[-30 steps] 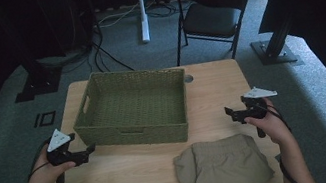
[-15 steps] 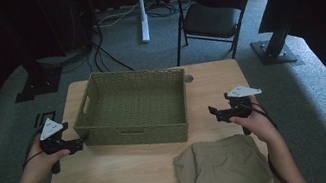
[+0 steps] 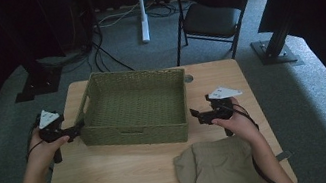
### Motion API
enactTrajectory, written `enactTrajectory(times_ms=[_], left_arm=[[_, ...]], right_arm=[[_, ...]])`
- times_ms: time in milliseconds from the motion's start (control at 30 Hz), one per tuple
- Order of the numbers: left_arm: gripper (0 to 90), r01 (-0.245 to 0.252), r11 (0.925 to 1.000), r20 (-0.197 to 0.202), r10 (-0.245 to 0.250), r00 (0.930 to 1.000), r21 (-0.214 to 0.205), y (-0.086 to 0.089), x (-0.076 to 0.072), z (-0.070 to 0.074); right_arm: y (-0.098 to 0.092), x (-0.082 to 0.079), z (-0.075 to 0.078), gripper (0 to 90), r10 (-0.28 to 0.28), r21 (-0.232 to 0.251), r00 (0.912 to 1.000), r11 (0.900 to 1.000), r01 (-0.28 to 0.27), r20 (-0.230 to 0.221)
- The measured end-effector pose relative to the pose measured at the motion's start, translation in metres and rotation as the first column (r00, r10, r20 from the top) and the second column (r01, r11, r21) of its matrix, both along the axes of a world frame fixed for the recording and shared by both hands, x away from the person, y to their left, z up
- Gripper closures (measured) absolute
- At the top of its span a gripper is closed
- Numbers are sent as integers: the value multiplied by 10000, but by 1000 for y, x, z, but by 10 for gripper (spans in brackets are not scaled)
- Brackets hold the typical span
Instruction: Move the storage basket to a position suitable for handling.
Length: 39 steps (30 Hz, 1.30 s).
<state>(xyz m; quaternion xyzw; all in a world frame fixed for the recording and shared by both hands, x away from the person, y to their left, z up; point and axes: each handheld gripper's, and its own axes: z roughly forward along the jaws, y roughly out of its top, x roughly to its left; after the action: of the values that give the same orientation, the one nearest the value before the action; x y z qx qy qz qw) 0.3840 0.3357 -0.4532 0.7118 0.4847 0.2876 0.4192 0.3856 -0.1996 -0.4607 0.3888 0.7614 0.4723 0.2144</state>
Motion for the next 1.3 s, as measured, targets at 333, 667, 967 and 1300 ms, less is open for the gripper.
enactTrajectory(times_ms=[333,667,967,1300], left_arm=[[274,-613,9981,-55,613,9981,-68,-2,20,-14],[392,-1068,9940,-428,1058,9935,-221,-10,26,-26],[773,-1623,9867,-805,1609,9837,-108,-24,23,-23],[823,-1727,9846,-895,1696,9814,-279,-35,15,-23]], right_arm=[[24,4,-1,132,262,-31,9996,9997,-262,36],[33,4,-8,142,262,-480,9997,9985,-262,-19],[33,2,-9,143,102,-497,9999,9987,-100,39],[26,2,-9,147,-181,-592,9997,9981,192,187]])
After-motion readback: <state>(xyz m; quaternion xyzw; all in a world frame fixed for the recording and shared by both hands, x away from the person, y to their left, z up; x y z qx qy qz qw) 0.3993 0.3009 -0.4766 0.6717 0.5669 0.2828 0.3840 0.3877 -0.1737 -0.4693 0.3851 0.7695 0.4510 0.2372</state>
